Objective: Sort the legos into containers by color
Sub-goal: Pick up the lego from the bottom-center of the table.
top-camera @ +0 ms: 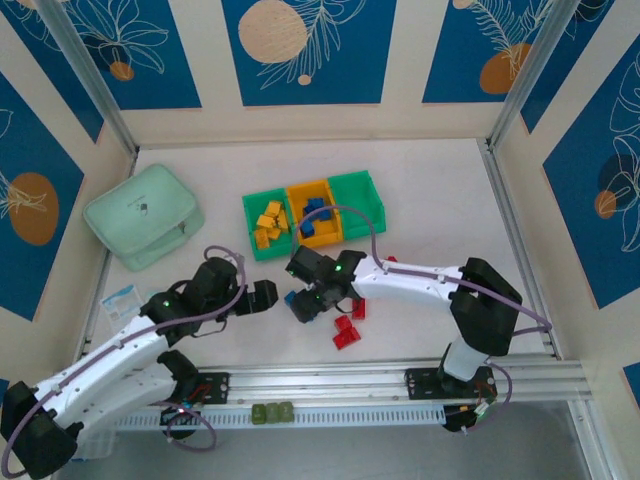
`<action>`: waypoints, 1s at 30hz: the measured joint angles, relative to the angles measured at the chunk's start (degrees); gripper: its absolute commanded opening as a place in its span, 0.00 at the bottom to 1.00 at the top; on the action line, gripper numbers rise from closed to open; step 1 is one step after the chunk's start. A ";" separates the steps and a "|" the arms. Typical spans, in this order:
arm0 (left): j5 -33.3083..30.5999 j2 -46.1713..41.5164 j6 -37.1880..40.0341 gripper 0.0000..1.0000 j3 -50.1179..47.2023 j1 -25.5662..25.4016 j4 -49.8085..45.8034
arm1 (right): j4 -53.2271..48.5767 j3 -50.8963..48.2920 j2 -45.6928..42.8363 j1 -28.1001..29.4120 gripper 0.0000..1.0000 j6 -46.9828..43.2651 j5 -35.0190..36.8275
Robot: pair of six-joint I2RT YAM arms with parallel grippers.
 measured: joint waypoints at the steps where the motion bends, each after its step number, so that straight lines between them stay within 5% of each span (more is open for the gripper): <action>1: -0.35 0.00 -0.50 0.99 -0.17 -0.39 0.04 | 0.42 0.00 0.57 0.17 0.72 0.20 0.02; 7: -1.77 0.00 -2.05 0.99 -1.01 -0.90 0.39 | 2.03 0.00 4.50 0.61 0.71 0.39 0.09; 30: -3.28 0.02 -2.43 0.99 -1.05 -0.98 0.37 | 4.13 0.02 8.92 0.61 0.37 -0.66 0.35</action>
